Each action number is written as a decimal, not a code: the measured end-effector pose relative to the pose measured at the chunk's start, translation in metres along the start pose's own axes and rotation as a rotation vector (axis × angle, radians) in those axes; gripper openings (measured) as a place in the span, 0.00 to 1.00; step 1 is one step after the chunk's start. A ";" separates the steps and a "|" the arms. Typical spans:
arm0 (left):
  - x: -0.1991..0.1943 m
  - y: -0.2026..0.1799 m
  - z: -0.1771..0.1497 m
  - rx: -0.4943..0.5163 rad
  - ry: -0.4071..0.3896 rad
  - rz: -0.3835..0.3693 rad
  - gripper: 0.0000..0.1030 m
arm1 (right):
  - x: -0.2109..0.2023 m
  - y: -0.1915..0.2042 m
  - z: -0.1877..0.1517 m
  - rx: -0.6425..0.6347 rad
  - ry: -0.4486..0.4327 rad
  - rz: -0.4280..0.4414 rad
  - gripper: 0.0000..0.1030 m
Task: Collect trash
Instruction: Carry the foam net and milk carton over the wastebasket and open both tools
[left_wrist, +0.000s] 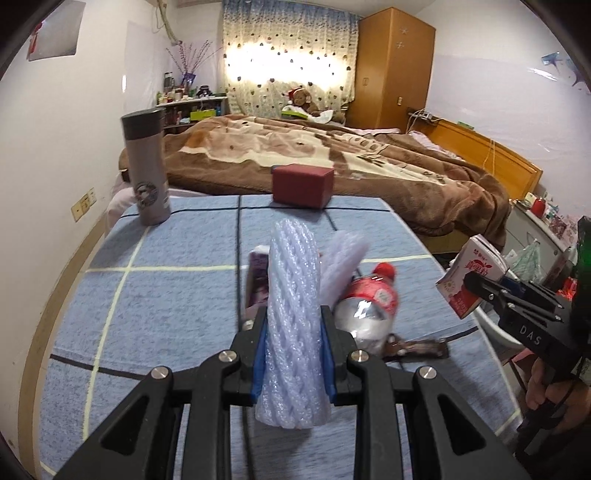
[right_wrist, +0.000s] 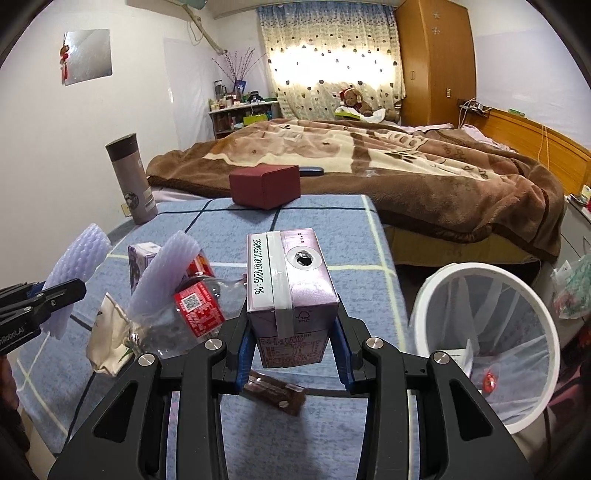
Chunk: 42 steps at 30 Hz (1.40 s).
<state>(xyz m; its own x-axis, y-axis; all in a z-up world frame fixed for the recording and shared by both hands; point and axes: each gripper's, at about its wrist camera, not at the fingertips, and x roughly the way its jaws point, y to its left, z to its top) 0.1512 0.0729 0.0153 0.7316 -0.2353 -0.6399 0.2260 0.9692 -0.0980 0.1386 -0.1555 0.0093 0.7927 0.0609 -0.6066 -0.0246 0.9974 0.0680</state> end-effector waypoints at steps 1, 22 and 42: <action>-0.001 -0.005 0.002 0.003 -0.005 -0.009 0.25 | -0.001 -0.002 0.000 0.003 -0.002 0.000 0.37; 0.027 -0.130 0.020 0.137 -0.020 -0.146 0.26 | -0.031 -0.088 -0.003 0.086 -0.037 -0.111 0.37; 0.065 -0.260 0.022 0.266 0.045 -0.312 0.26 | -0.031 -0.169 -0.019 0.168 0.023 -0.239 0.37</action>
<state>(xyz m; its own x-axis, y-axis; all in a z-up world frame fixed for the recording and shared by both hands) 0.1540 -0.1964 0.0154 0.5740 -0.5058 -0.6440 0.5954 0.7977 -0.0960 0.1065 -0.3256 0.0019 0.7498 -0.1726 -0.6387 0.2644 0.9631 0.0501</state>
